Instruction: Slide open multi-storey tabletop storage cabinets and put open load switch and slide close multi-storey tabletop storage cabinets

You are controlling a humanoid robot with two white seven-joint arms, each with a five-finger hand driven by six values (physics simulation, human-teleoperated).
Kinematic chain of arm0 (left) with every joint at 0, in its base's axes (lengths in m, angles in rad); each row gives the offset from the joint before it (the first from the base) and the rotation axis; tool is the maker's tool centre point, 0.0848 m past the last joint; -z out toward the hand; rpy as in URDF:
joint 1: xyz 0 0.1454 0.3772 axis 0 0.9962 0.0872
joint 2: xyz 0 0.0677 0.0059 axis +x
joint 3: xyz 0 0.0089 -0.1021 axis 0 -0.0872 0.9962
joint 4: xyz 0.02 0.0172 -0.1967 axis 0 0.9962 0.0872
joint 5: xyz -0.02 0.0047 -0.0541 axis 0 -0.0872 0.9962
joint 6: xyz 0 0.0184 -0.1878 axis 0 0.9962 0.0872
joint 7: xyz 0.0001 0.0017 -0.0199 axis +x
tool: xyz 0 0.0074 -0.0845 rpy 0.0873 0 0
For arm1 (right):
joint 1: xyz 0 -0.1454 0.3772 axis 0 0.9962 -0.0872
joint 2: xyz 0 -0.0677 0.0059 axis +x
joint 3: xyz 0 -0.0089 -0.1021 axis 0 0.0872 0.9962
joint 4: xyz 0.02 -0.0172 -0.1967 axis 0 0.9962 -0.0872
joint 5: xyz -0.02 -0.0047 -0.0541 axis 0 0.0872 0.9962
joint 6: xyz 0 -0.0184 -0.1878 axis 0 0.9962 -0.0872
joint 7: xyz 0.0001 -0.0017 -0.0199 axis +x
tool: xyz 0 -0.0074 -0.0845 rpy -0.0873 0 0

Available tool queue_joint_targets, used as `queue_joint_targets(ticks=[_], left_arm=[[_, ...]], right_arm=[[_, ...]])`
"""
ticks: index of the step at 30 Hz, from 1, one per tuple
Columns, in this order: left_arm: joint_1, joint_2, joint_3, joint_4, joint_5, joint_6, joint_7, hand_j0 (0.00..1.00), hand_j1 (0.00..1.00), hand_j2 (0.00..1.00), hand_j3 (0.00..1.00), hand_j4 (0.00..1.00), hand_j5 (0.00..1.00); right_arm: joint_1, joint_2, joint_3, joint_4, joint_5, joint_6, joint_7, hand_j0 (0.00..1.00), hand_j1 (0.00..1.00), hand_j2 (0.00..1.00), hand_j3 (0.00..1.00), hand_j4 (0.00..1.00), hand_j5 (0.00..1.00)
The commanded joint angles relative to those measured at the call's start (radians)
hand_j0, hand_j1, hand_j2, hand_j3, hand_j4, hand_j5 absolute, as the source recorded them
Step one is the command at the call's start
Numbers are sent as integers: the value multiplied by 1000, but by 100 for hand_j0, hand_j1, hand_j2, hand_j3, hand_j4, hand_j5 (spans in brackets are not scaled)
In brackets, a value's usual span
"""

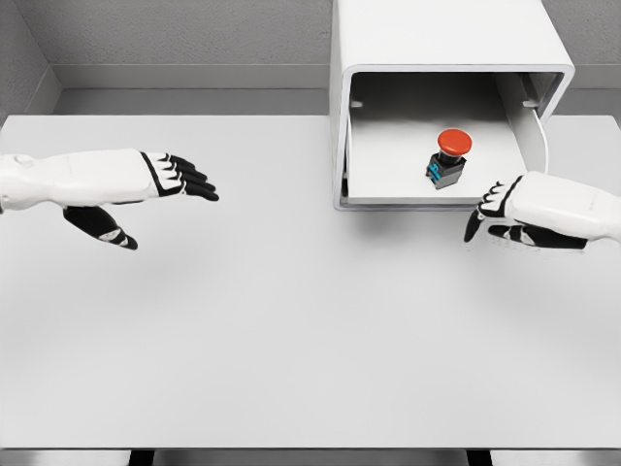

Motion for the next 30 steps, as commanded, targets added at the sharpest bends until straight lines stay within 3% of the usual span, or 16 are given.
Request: queue_joint_targets(ticks=[1,4,19,30], left_arm=[[0,-1,4,0,5,3,0,100,100,100,100,100,100],[0,-2,4,0,-2,3,0,100,100,100,100,100,100],[2,-5,4,0,-8,3,0,100,100,100,100,100,100],[17,-35,3,4,-50,3,0,100,100,100,100,100,100]], right_arm=[[-6,27,45,40,4,2,0,51,51,51,51,51,51],[-37,38,97,61,15,2,0,52,52,52,52,52,52],[-164,104,160,160,42,2,0,53,53,53,53,53,53],[-264,153,203,278,59,2,0,53,53,53,53,53,53]])
